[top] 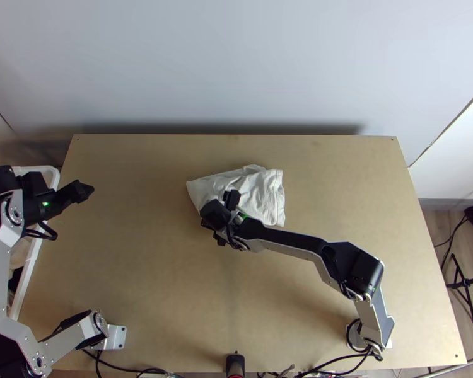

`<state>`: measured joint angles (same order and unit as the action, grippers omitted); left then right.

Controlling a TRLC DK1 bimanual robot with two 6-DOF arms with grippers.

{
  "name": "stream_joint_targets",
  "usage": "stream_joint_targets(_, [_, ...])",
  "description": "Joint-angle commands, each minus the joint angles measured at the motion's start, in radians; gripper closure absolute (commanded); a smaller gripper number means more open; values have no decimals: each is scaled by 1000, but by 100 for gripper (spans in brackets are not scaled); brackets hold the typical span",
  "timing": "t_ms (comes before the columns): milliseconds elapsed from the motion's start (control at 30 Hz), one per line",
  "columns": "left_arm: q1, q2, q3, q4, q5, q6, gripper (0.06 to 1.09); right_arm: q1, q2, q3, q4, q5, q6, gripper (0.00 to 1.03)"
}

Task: Fold the t-shirt

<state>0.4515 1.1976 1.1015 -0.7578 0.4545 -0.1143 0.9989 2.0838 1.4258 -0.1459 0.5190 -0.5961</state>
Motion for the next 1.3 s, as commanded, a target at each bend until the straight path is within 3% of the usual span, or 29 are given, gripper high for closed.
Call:
stream_joint_targets(0, [16, 3, 0, -15, 10, 18, 10, -22, 32, 39, 6, 39, -2, 33])
stream_joint_targets(100, [18, 5, 0, -17, 10, 18, 10, -37, 35, 56, 6, 39, -22, 89])
stream_joint_targets(133, [21, 5, 0, -20, 10, 18, 10, -46, 35, 59, 6, 39, -24, 93])
stream_joint_targets(400, [78, 5, 12, -46, 10, 56, 10, -115, -5, -59, 66, 44, -25, 96])
stream_joint_targets(600, [110, 11, 12, -55, 12, 81, 10, -171, -33, -246, 335, 52, -139, 96])
stream_joint_targets(767, [119, 13, 17, -57, 10, 87, 10, -235, -47, -331, 416, 69, -159, 96])
stream_joint_targets(1067, [122, 16, 27, -71, 12, 87, 10, -479, -113, -409, 523, 79, -260, 96])
stream_joint_targets(1267, [113, 16, 61, -106, 15, 87, 10, -637, -174, -396, 525, 73, -261, 96])
